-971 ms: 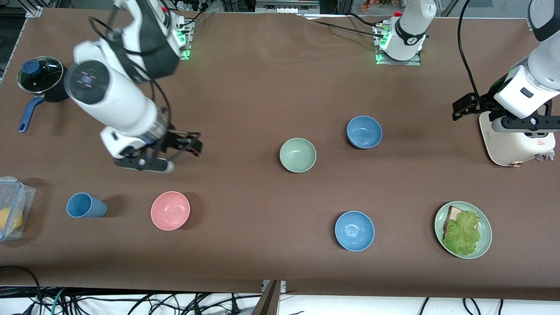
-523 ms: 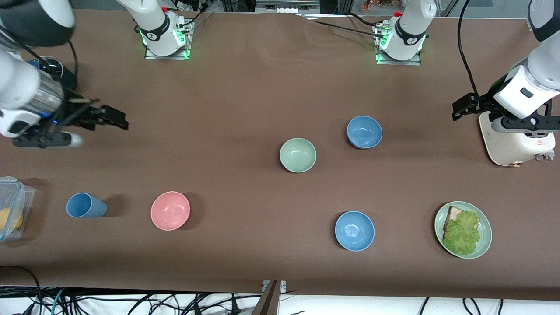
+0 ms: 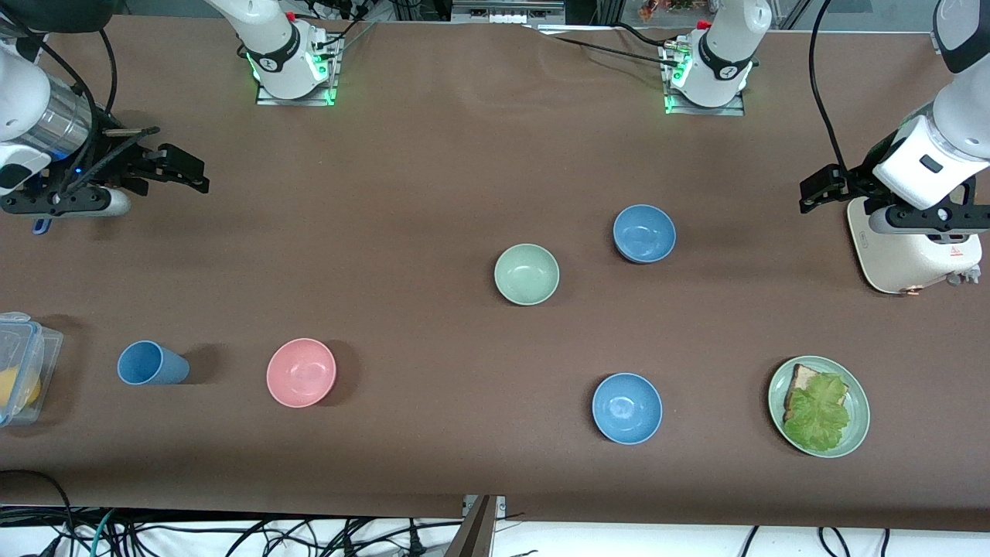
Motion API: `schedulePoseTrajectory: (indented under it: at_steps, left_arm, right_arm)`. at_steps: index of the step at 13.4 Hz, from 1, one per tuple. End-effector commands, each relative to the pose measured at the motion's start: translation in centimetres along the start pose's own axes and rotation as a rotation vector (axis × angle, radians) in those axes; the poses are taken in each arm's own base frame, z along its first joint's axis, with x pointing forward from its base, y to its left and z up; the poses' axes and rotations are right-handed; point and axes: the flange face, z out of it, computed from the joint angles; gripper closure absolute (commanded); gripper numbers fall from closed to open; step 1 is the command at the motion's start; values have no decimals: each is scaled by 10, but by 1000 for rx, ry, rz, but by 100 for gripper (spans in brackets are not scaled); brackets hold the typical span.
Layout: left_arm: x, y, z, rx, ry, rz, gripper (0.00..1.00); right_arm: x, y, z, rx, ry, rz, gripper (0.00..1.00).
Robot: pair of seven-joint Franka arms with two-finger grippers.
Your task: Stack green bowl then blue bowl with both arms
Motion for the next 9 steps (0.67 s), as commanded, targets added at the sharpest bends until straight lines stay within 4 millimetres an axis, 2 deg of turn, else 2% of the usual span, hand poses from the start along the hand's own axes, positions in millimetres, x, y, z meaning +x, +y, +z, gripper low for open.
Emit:
schedulePoseTrajectory:
  at_steps: [1,9]
  left_arm:
    - [-2,1,-5,4,0,-1,0]
    - [-1,1,-4,4,-1,-1,0]
  right_arm:
    - [1,-6,-5,-23,14,-29,0]
    - [2,-1,-6,-81,25,-59,0]
